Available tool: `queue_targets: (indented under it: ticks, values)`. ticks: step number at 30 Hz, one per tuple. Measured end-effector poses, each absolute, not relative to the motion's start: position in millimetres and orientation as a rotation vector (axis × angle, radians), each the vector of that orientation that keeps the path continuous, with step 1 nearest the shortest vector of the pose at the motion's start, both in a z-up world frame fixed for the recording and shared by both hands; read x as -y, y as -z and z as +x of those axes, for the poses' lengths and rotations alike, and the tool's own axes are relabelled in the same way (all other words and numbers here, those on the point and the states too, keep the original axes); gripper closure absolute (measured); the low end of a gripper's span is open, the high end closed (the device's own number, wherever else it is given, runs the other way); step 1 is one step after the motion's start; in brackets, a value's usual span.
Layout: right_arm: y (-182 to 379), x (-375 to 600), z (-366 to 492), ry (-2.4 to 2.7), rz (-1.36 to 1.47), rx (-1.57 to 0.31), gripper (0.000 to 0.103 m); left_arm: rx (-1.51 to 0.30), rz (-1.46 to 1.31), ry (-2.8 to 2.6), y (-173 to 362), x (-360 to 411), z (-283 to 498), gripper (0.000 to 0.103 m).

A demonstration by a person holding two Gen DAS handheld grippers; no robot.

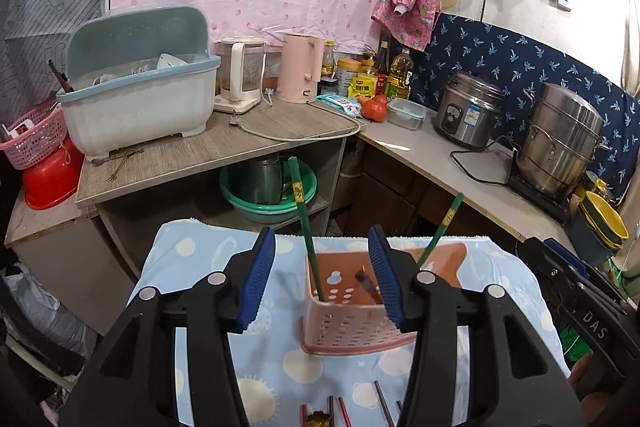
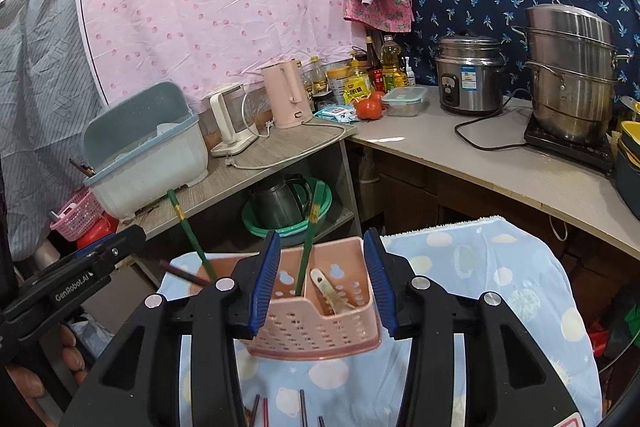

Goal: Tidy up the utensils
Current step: 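Open the left tool over the pink holder while the right tool releases its green chopstick inside, then bring both tools back down to the remaining chopsticks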

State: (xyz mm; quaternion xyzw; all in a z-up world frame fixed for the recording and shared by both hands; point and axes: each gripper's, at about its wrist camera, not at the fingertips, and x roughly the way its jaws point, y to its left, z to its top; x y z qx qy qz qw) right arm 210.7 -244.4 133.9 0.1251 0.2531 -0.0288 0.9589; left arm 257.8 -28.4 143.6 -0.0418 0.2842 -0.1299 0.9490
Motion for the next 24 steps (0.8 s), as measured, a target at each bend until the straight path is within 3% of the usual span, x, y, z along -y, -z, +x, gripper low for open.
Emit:
queue_targets:
  ticks: [24]
  values:
    - [-56.3,217.8,93.2,0.039,0.200,-0.711,0.060,-0.749,-0.029,0.280,-68.3,16.0,158.9,0.057]
